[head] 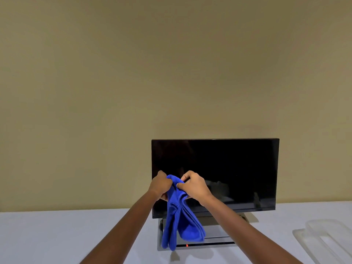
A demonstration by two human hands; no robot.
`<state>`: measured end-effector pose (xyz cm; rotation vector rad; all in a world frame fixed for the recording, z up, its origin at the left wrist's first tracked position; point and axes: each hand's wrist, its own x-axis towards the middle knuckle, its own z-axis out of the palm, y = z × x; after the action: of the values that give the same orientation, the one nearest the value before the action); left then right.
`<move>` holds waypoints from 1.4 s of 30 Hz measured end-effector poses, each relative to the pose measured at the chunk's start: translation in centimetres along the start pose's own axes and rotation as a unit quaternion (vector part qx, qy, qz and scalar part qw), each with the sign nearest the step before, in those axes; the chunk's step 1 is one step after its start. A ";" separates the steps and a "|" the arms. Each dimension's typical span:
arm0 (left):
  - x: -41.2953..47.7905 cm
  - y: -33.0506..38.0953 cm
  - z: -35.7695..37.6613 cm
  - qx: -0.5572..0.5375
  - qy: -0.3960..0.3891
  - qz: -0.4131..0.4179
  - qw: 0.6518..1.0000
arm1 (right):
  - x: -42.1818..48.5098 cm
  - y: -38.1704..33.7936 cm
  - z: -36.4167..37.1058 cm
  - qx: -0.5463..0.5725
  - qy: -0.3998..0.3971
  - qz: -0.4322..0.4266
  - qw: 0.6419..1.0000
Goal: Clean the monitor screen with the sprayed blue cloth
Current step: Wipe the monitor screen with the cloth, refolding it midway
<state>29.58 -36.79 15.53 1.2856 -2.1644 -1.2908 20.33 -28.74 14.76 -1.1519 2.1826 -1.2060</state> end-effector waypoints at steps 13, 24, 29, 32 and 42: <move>0.9 1.6 -1.0 -0.156 -0.048 0.009 0.986 | -1.7 -0.9 0.4 0.167 0.031 -0.078 0.982; 1.2 4.4 -3.5 -0.157 -0.114 0.131 0.972 | -1.3 3.7 2.1 -0.104 0.230 -0.251 0.934; 2.4 4.9 -3.2 -0.190 -0.114 0.187 0.957 | 2.5 3.8 1.5 -0.086 0.288 -0.272 0.914; 4.1 4.4 -3.9 -0.115 0.104 0.226 0.962 | 5.0 2.7 -0.1 -0.123 0.330 -0.264 0.898; 8.3 1.4 -5.8 -0.290 0.124 0.132 0.940 | 10.4 2.1 3.0 -0.317 0.348 -0.271 0.839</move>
<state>27.96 -46.44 18.45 0.8314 -1.5444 -1.4137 15.24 -38.03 11.85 -1.9376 3.0876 -1.2850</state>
